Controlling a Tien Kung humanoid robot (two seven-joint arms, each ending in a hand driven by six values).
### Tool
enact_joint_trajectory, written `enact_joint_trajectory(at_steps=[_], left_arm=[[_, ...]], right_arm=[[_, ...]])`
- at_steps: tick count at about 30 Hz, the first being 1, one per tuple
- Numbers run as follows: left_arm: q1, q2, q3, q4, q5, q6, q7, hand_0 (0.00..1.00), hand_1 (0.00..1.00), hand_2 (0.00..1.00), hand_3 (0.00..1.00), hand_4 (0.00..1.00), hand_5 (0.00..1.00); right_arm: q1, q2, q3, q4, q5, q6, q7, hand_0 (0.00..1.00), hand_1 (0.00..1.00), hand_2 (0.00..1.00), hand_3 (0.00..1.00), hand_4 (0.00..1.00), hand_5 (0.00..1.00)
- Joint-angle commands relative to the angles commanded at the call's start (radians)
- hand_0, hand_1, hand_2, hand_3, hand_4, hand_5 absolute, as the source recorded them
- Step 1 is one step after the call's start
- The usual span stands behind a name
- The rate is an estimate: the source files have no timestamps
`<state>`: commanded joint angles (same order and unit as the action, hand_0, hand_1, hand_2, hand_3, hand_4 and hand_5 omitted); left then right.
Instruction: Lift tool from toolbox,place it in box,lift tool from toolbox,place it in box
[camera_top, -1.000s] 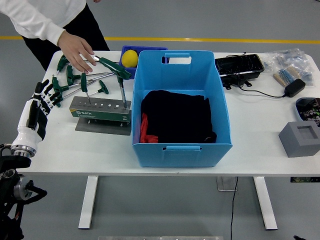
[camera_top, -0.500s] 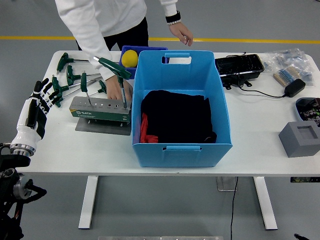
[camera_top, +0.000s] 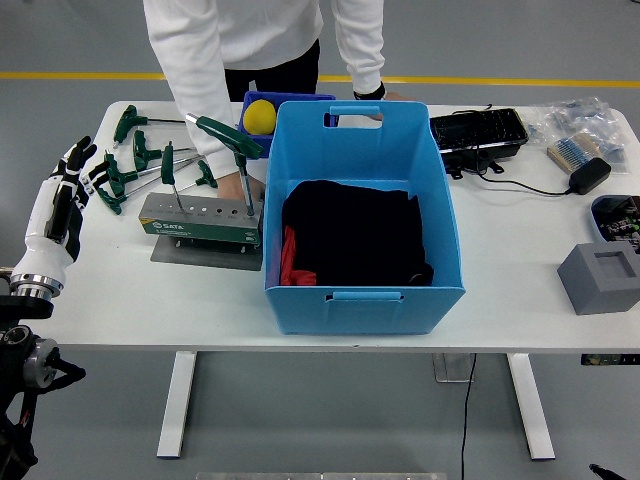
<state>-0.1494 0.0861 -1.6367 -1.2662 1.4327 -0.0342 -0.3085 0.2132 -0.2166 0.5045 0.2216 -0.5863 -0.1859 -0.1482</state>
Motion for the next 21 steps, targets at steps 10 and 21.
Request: enact_joint_trajectory(at_steps=[10, 21], left_arm=[[-0.24, 0.164, 0.193, 0.047, 0.419, 0.014, -0.081, 0.975, 0.986, 0.998, 0.998, 0.998, 0.647], [-0.5, 0.254, 0.515, 0.171, 0.836, -0.005, -0.112, 0.982, 0.998, 0.998, 0.998, 0.998, 0.525]], right_arm=[[0.004, -0.002, 0.002, 0.001, -0.001, 0.0, -0.003, 0.618, 0.598, 0.671, 0.54, 0.77, 0.65], [0.009, -0.005, -0.004, 0.002, 0.012, -0.004, -0.002, 0.618, 0.601, 0.672, 0.54, 0.77, 0.648]])
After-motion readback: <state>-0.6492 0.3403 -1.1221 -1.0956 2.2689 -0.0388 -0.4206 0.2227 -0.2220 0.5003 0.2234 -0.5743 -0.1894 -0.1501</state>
